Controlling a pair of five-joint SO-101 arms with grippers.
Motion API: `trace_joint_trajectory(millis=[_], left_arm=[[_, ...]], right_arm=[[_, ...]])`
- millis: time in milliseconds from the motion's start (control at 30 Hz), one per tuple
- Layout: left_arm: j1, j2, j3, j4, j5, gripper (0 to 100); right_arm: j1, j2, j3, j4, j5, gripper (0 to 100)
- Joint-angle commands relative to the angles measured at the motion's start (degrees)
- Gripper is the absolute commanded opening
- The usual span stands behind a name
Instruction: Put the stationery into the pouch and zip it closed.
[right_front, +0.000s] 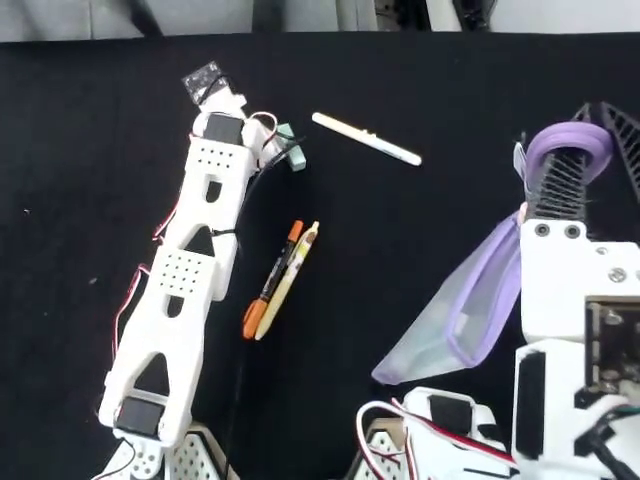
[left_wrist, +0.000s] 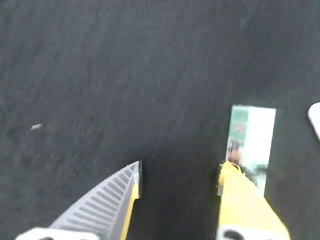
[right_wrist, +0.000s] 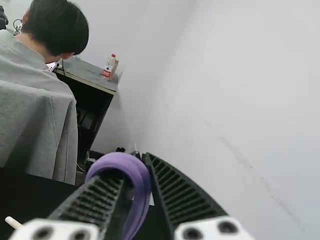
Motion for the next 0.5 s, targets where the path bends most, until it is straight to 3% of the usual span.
trace_joint_trajectory(millis=[0,233,467], left_arm=[[2.0,-4.9,-2.6,4.2,0.4,25],[6.4,-10.3,-2.5,11.5,0.4,25],[11.5,-11.3,-2.3,12.4,-1.3,25]], right_arm=[[0.9,0.0,-1.5,-0.4,-0.6,1.1],[0.9,-0.2,-1.5,-0.4,-0.6,1.1],[0.9,-0.2,-1.5,-0.4,-0.6,1.1]])
